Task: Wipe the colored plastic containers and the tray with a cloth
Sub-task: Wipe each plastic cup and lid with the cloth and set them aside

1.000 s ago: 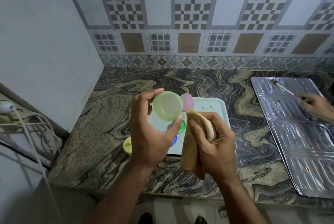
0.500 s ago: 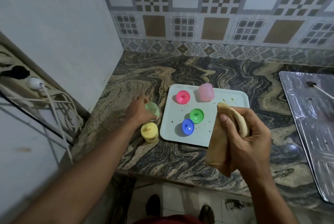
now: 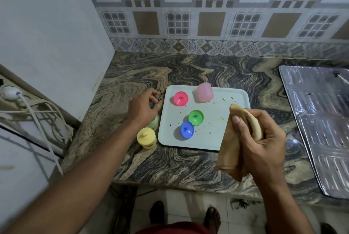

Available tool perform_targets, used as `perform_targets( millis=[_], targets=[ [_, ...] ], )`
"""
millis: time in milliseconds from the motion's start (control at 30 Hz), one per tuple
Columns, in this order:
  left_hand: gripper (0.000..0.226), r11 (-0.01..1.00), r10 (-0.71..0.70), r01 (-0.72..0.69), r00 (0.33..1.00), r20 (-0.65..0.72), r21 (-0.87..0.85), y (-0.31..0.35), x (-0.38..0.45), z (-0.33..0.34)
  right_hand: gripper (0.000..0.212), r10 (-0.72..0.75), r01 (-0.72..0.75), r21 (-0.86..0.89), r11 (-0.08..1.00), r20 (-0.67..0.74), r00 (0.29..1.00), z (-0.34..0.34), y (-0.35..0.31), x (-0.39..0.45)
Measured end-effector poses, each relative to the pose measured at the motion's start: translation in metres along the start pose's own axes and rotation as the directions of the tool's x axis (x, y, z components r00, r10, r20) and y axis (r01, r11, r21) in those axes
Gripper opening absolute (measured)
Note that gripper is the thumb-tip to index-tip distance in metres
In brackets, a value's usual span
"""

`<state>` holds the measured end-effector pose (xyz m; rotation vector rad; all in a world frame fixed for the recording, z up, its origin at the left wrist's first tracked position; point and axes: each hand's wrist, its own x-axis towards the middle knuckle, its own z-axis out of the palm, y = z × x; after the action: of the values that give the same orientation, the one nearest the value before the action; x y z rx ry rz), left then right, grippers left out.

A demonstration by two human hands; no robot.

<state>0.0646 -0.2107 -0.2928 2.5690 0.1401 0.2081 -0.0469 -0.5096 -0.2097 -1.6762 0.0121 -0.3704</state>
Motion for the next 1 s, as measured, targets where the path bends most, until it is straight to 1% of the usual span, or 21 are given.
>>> perform_targets(
  millis=[67, 133, 167, 200, 233, 300, 400, 500, 633, 733, 767, 800, 833, 900, 933, 967, 1000],
  targets=[
    [0.022, 0.997, 0.075, -0.075, 0.996, 0.044, -0.007, 0.016, 0.004, 0.004, 0.010, 0.000, 0.000, -0.009, 1.000, -0.011, 1.000, -0.004, 0.000, 0.001],
    [0.016, 0.973, 0.220, -0.228, 0.966, 0.139, 0.045, 0.029, 0.007, 0.013, 0.010, 0.001, -0.002, -0.013, 1.000, -0.025, 1.000, -0.008, 0.001, 0.000],
    [0.017, 0.940, 0.309, -0.331, 0.928, 0.208, 0.083, 0.035, 0.008, 0.019, 0.010, 0.002, -0.002, -0.011, 1.000, -0.034, 0.999, -0.010, 0.000, 0.000],
    [0.020, 0.896, 0.387, -0.430, 0.877, 0.285, 0.107, 0.039, 0.010, 0.025, 0.010, 0.004, -0.005, -0.007, 1.000, -0.041, 0.999, -0.011, 0.000, 0.000],
    [0.026, 0.856, 0.437, -0.503, 0.828, 0.352, 0.119, 0.042, 0.013, 0.033, 0.010, 0.008, -0.008, -0.002, 1.000, -0.047, 0.999, -0.013, 0.000, -0.001],
    [0.038, 0.800, 0.490, -0.586, 0.762, 0.424, 0.129, 0.045, 0.020, 0.046, 0.009, 0.020, -0.019, 0.015, 1.000, -0.062, 0.998, -0.020, 0.000, -0.003],
    [0.045, 0.751, 0.515, -0.644, 0.712, 0.477, 0.149, 0.046, 0.029, 0.058, 0.008, 0.030, -0.030, 0.001, 1.000, -0.087, 0.996, -0.028, 0.000, -0.008],
    [0.034, 0.705, 0.538, -0.693, 0.661, 0.522, 0.151, 0.049, 0.034, 0.070, 0.009, 0.057, -0.058, -0.003, 0.998, -0.136, 0.989, -0.039, 0.004, -0.012],
    [0.013, 0.689, 0.542, -0.707, 0.649, 0.534, 0.159, 0.042, 0.041, 0.086, 0.010, 0.104, -0.106, -0.004, 0.994, -0.169, 0.980, -0.050, 0.009, -0.017],
    [0.009, 0.686, 0.580, -0.712, 0.661, 0.477, 0.153, 0.044, 0.044, 0.088, 0.008, 0.124, -0.124, 0.010, 0.992, -0.175, 0.977, -0.052, 0.009, -0.020],
    [0.009, 0.700, 0.590, -0.699, 0.682, 0.433, 0.146, 0.047, 0.045, 0.086, 0.008, 0.124, -0.124, 0.014, 0.992, -0.175, 0.977, -0.051, 0.009, -0.020],
    [0.010, 0.744, 0.571, -0.656, 0.725, 0.385, 0.130, 0.053, 0.045, 0.082, 0.008, 0.122, -0.121, 0.019, 0.993, -0.173, 0.977, -0.050, 0.009, -0.020],
    [0.011, 0.807, 0.525, -0.583, 0.780, 0.339, 0.090, 0.058, 0.046, 0.078, 0.009, 0.121, -0.119, 0.024, 0.993, -0.170, 0.978, -0.049, 0.009, -0.019],
    [0.013, 0.935, 0.351, -0.349, 0.890, 0.291, -0.059, 0.069, 0.047, 0.067, 0.010, 0.119, -0.115, 0.033, 0.993, -0.163, 0.979, -0.045, 0.008, -0.017],
    [0.012, 0.963, 0.247, -0.196, 0.918, 0.309, -0.186, 0.074, 0.045, 0.060, 0.010, 0.119, -0.115, 0.036, 0.993, -0.158, 0.980, -0.043, 0.009, -0.016],
    [0.010, 0.937, 0.155, -0.024, 0.923, 0.351, -0.349, 0.079, 0.043, 0.051, 0.009, 0.119, -0.114, 0.040, 0.993, -0.151, 0.981, -0.040, 0.008, -0.015],
    [0.012, 0.852, 0.084, 0.144, 0.912, 0.402, -0.504, 0.086, 0.039, 0.041, 0.008, 0.117, -0.111, 0.045, 0.993, -0.145, 0.982, -0.037, 0.008, -0.014]
  ],
)
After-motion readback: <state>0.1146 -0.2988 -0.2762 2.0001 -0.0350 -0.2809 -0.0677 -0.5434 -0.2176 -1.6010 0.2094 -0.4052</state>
